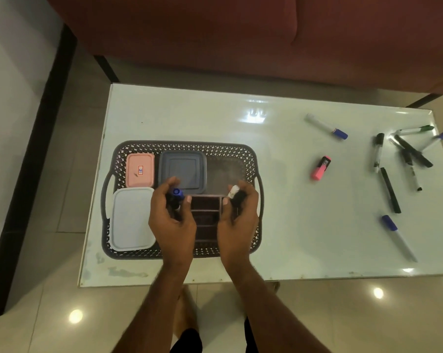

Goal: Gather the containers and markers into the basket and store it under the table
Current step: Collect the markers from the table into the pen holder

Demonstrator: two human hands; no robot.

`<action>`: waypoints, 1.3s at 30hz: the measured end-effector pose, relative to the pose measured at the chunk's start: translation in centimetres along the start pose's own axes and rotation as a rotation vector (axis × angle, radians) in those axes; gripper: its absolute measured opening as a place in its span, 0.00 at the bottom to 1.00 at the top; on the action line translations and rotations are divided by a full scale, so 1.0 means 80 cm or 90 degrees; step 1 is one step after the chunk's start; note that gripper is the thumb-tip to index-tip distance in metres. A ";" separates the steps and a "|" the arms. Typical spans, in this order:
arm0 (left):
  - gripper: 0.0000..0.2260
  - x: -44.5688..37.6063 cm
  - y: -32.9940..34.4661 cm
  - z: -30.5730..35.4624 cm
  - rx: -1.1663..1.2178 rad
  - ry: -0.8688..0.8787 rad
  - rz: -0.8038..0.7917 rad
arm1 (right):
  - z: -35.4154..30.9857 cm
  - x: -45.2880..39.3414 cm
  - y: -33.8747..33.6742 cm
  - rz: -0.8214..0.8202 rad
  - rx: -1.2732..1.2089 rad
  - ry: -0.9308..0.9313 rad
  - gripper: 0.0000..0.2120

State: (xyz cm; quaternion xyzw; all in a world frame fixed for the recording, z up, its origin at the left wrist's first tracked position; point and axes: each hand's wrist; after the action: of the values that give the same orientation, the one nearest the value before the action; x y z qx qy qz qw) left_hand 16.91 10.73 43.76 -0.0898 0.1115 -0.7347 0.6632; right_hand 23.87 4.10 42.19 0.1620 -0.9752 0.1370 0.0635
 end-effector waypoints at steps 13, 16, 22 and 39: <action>0.17 -0.003 0.081 0.070 -0.025 0.217 0.016 | -0.025 -0.070 -0.100 -0.010 0.059 -0.153 0.14; 0.17 0.006 0.125 0.093 -0.014 0.225 -0.029 | -0.019 -0.105 -0.134 0.034 0.104 -0.180 0.13; 0.15 0.038 0.233 0.128 -0.076 0.248 -0.147 | -0.013 -0.182 -0.223 0.112 0.158 -0.172 0.13; 0.19 0.027 0.551 0.094 -0.447 0.485 -0.405 | 0.105 -0.394 -0.413 0.181 0.572 -0.098 0.15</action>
State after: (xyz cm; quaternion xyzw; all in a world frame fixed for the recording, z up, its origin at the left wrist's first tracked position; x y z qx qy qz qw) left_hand 60.88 4.06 38.48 -0.0629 0.5439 -0.7968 0.2556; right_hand 63.80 -18.98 36.99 0.0479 -0.8339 0.5398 -0.1043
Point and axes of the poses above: each hand's wrist, its own x-axis away from the middle knuckle, its own y-axis out of the palm, z = x × y, and after that the axes turned 4 degrees about z, right-handed
